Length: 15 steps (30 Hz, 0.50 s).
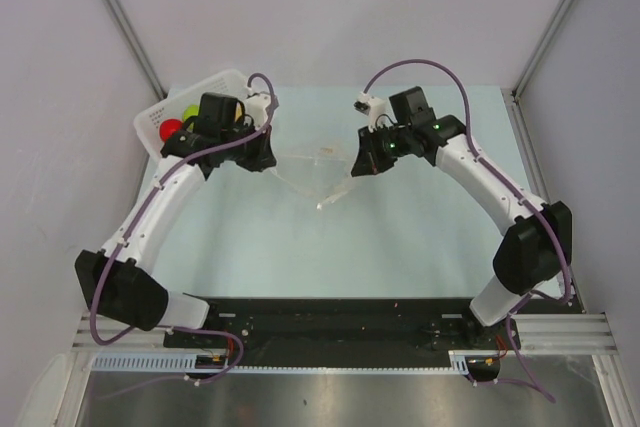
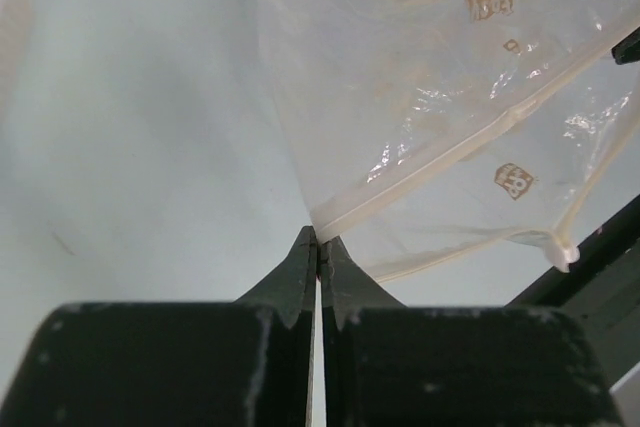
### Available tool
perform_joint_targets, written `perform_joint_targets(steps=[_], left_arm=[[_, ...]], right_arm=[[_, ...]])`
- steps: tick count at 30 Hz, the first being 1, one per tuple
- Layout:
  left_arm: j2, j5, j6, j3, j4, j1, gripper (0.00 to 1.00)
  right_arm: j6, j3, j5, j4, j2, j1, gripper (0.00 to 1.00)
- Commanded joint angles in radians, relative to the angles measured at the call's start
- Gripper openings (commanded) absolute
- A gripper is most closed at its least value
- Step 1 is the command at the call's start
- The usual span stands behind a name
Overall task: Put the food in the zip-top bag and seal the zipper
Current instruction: Open the zipper of the food storage bag.
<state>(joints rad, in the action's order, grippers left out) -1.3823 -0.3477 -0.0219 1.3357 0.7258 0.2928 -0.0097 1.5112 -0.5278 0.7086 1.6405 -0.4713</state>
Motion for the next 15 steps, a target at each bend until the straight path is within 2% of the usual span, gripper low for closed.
perform_joint_targets(steps=[1,6,9,12,13,15], left_arm=[[0.005,0.103,-0.311,0.118,0.242,-0.032,0.0],[-0.055,0.012,-0.331,0.083,0.224,0.017,0.01],[-0.162,-0.002,-0.339,0.104,0.213,0.022,0.06],[-0.199,-0.022,-0.299,0.12,0.151,0.0,0.07],[-0.198,-0.055,-0.28,0.12,0.132,-0.01,0.11],[-0.193,-0.135,-0.256,0.134,0.083,-0.049,0.35]], right_arm=[[0.051,0.011,-0.148,0.092,-0.073,0.06,0.0],[0.131,-0.043,-0.227,0.028,-0.018,0.027,0.0],[0.143,-0.052,-0.216,0.003,0.03,0.007,0.0],[0.185,-0.051,-0.207,-0.03,0.053,0.019,0.0],[0.189,-0.051,-0.202,-0.04,0.056,0.02,0.0],[0.195,-0.049,-0.196,-0.061,0.067,0.037,0.0]])
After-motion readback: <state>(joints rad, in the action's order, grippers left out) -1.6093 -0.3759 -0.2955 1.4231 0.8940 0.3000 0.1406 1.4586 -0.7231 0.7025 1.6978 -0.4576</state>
